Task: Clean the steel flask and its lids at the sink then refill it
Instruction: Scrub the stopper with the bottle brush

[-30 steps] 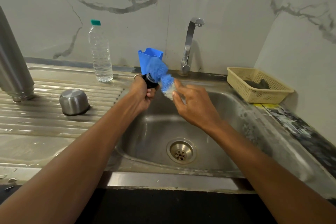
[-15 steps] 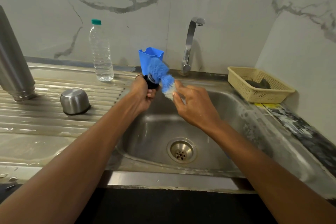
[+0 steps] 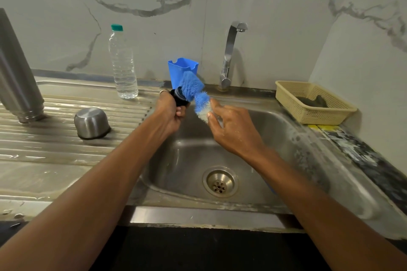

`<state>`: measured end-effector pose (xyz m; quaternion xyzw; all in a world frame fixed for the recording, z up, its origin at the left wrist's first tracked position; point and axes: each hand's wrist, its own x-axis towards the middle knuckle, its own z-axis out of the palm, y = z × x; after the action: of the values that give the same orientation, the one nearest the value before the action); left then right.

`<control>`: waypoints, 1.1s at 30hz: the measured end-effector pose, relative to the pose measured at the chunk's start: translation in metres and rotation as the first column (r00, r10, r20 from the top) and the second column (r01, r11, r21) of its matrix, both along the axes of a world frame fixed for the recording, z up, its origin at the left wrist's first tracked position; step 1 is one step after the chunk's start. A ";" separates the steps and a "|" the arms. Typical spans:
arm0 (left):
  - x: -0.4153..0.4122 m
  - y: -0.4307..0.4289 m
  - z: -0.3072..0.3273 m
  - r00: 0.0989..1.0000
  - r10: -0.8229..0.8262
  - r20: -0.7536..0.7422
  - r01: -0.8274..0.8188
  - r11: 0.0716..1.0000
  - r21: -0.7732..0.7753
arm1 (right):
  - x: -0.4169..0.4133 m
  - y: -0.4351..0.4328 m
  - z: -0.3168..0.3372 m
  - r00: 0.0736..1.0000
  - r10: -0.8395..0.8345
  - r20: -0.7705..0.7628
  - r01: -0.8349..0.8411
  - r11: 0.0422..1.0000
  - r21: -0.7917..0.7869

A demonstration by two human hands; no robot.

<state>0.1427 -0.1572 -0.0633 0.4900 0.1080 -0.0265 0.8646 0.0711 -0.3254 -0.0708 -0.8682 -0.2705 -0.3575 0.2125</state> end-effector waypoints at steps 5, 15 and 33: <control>-0.004 -0.017 -0.003 0.998 -0.059 0.015 0.058 0.997 0.048 | 0.009 0.000 0.006 0.998 -0.059 -0.004 0.060 0.998 0.025; 0.001 0.003 0.002 0.996 0.080 -0.041 -0.080 0.997 0.001 | -0.003 -0.004 0.003 0.996 -0.072 -0.057 0.070 0.997 -0.042; 0.022 -0.004 -0.031 0.992 -0.025 0.121 -0.035 0.883 0.469 | -0.005 -0.020 0.024 0.942 -0.331 -0.061 0.309 0.922 -0.232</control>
<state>0.1646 -0.1613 -0.0938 0.6852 0.0586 0.0329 0.7253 0.0665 -0.3458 -0.0470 -0.9355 -0.1521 -0.3116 0.0673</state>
